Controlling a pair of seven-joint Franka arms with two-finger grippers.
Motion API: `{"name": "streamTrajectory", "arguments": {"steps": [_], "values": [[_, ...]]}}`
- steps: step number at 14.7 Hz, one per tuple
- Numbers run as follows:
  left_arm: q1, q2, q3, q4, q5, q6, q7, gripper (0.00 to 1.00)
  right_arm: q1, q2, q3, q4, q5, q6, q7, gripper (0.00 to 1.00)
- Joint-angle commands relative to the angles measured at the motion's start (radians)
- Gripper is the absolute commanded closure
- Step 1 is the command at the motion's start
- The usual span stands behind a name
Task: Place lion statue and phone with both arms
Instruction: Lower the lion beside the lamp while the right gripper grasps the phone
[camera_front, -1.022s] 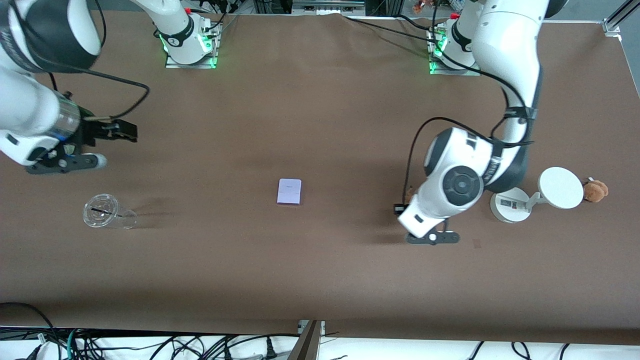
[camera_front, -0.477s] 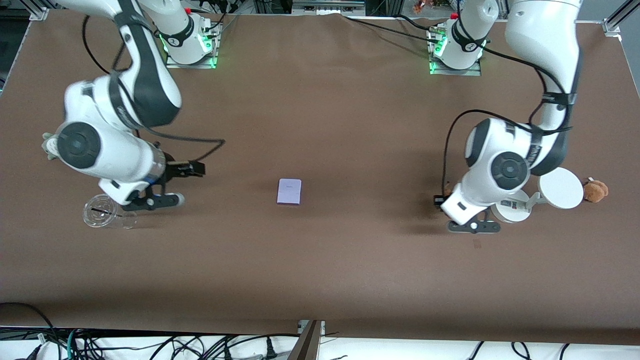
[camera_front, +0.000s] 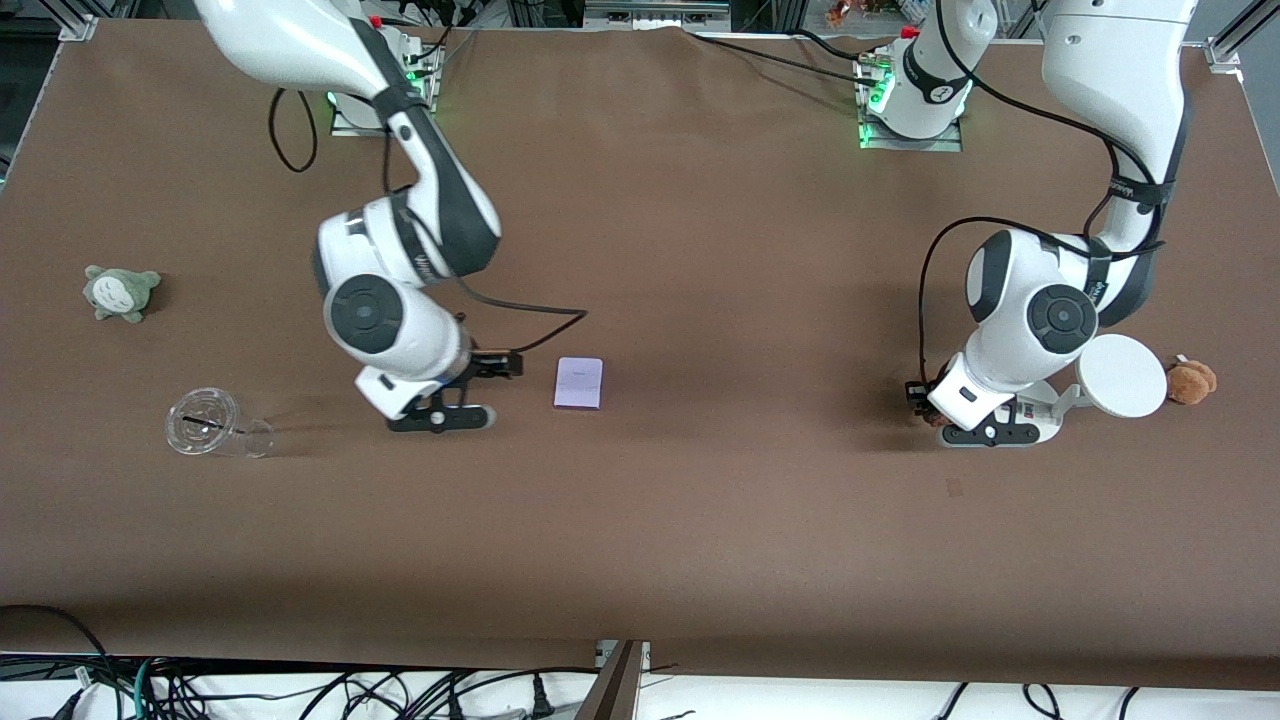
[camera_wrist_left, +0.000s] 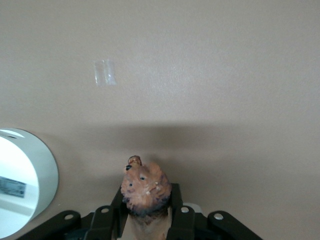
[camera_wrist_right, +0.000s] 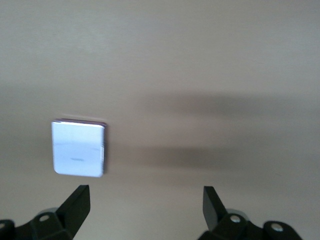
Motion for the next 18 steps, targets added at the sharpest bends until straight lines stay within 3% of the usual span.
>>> {"name": "streamTrajectory", "arguments": {"steps": [1, 8, 15, 16, 17, 18], "values": [[0.014, -0.004, -0.016, -0.033, 0.012, 0.053, 0.010, 1.00, 0.037, 0.060, -0.009, 0.020, 0.012, 0.063, 0.053, 0.00], [0.026, 0.036, -0.016, -0.028, 0.020, 0.095, 0.010, 1.00, 0.163, 0.172, -0.009, 0.020, -0.002, 0.275, 0.257, 0.00], [0.033, 0.051, -0.016, -0.024, 0.020, 0.095, 0.010, 1.00, 0.180, 0.210, -0.009, 0.017, -0.002, 0.295, 0.268, 0.00], [0.033, 0.051, -0.016, -0.024, 0.018, 0.095, 0.008, 0.88, 0.180, 0.212, -0.009, 0.017, -0.002, 0.298, 0.268, 0.00], [0.033, 0.053, -0.016, -0.024, 0.017, 0.093, 0.010, 0.35, 0.180, 0.215, -0.009, 0.019, 0.000, 0.301, 0.268, 0.00], [0.032, 0.053, -0.017, -0.024, 0.009, 0.093, 0.008, 0.00, 0.180, 0.215, -0.009, 0.019, 0.000, 0.301, 0.268, 0.00]]}}
